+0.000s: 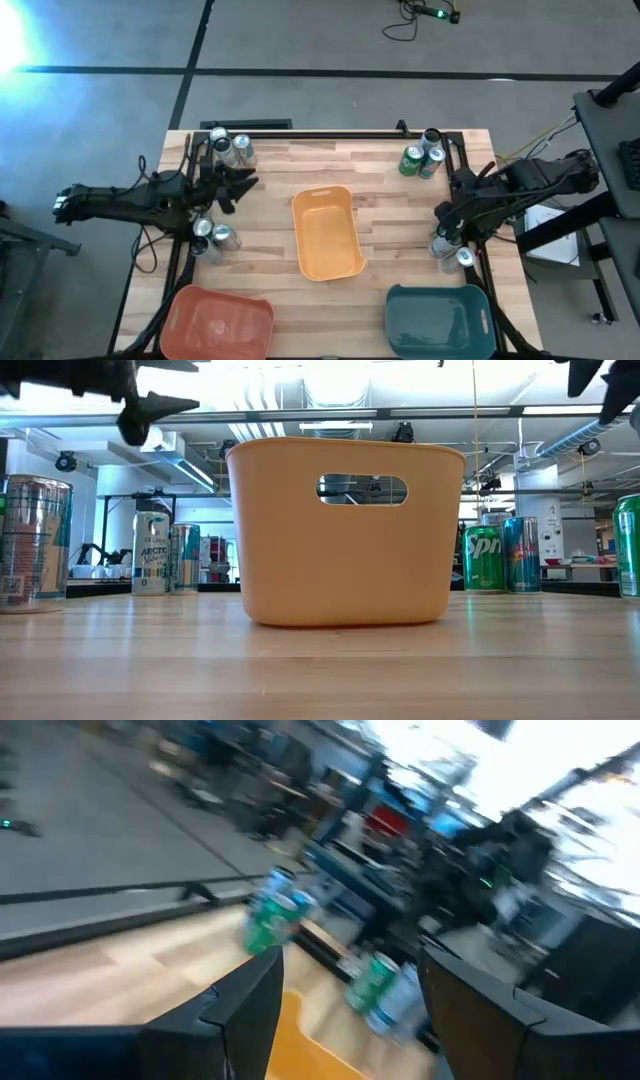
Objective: Sort soda cans
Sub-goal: Put the bottom left blue soda can into the yellow bin
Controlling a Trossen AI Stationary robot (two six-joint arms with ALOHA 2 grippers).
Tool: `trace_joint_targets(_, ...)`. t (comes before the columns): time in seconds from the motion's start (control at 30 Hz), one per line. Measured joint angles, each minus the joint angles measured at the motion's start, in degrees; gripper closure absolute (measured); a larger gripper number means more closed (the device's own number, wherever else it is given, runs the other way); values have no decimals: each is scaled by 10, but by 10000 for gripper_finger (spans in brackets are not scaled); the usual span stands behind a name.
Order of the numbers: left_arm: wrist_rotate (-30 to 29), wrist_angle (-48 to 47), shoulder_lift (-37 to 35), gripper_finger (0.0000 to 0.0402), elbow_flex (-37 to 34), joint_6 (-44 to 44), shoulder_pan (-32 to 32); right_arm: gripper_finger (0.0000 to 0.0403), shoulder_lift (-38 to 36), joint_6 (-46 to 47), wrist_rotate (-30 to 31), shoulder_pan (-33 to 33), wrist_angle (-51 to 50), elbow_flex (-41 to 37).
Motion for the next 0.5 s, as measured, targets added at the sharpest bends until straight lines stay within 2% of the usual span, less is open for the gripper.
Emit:
trace_joint_targets(0.17,-113,-14,52,184,65,-25,0,48,-8,-114,3,0,-1,0)
trace_joint_targets(0.27,-158,-15,88,184,99,-22,0,48,-7,-172,3,0,0,0)
trace_joint_targets(0.5,-163,-52,162,170,175,-30,0,48,-2,-210,-8,0,0,-1)
